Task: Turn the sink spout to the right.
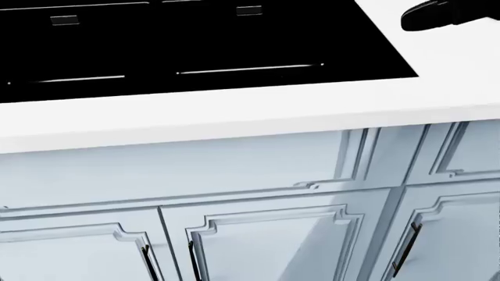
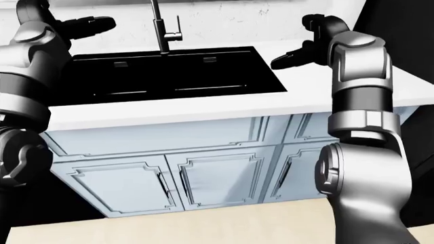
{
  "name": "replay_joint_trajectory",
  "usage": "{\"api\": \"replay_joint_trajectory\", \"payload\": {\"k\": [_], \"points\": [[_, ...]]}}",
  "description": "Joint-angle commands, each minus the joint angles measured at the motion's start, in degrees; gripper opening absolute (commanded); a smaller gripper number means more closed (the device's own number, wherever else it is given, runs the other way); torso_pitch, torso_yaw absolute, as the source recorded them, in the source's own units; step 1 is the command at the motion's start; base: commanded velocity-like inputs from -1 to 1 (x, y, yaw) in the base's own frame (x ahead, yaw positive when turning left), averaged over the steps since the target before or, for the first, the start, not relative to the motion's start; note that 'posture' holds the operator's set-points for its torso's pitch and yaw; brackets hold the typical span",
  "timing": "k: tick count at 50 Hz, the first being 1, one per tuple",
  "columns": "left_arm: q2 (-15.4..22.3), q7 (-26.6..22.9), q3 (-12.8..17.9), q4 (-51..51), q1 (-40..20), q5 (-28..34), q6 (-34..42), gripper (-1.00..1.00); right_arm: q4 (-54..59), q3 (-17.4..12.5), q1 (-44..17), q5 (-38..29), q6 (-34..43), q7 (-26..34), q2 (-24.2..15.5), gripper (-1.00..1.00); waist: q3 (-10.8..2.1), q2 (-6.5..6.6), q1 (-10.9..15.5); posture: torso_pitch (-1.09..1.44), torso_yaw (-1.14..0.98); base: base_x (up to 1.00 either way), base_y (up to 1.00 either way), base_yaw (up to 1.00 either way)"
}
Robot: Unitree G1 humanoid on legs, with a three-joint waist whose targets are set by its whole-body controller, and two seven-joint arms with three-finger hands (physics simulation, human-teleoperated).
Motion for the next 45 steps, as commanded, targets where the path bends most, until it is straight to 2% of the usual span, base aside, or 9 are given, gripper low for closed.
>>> {"api": "replay_joint_trajectory", "payload": {"k": [1, 9, 13, 24, 28, 29, 38, 42, 45], "points": [[0.24, 0.04, -0.2, -1.61, -2.13, 0.2, -1.18, 1.0, -2.43, -0.74, -2.06, 0.21, -1.03, -0.24, -1.59, 1.0, -1.51, 0.89, -0.67, 0.0, 0.0, 0.14, 0.0, 0.0], [0.13, -0.06, -0.11, -1.35, -1.85, 0.14, -1.37, 1.0, -1.12, -0.95, -1.64, 0.64, -2.46, -0.96, -1.23, 1.0, -1.49, -3.45, 0.03, 0.0, 0.0, 0.13, 0.0, 0.0], [0.33, -0.31, -0.03, -1.38, -1.59, 0.09, -1.32, 1.0, -1.55, -0.97, -0.83, 1.0, -2.68, -1.25, -1.01, 1.0, -2.3, -9.06, 0.81, 0.0, 0.0, 0.13, 0.0, 0.0], [1.14, -0.43, 0.08, -1.56, -2.59, -0.04, -0.68, 1.0, -3.35, -0.38, -2.41, 0.52, 0.05, -0.27, -1.83, 1.0, -1.26, -3.56, 0.41, 0.0, 0.0, 0.13, 0.0, 0.0], [1.27, -0.31, 0.04, -1.48, -2.55, 0.06, -0.8, 1.0, -3.29, -0.64, -2.14, 0.59, -0.34, -0.34, -1.71, 1.0, -2.31, 2.09, -0.48, 0.0, 0.0, 0.13, 0.0, 0.0], [1.29, -0.32, 0.06, -1.5, -2.73, 0.03, -0.65, 1.0, -3.29, -0.61, -2.26, 0.55, -0.22, -0.31, -1.76, 1.0, -1.62, -0.17, -0.18, 0.0, 0.0, 0.12, 0.0, 0.0], [2.07, -0.12, 0.29, -1.06, -3.3, 0.04, -0.53, 1.0, -4.99, -0.7, -2.0, 0.29, 1.14, 0.33, -2.29, 1.0, -1.35, -3.19, 0.07, 0.0, 0.0, 0.13, 0.0, 0.0], [3.13, 0.13, 0.3, -0.45, -4.01, 0.74, -0.79, 1.0, -5.23, -0.7, -2.14, 0.15, 1.36, 0.38, -2.27, 1.0, -2.03, -8.3, 0.77, 0.0, 0.0, 0.13, 0.0, 0.0], [3.56, 0.2, 0.41, -0.23, -4.54, 1.15, -0.73, 1.0, -4.74, -0.61, -3.35, 0.14, 1.77, 0.65, -2.48, 1.0, -1.54, -8.03, 0.92, 0.0, 0.0, 0.14, 0.0, 0.0]]}}
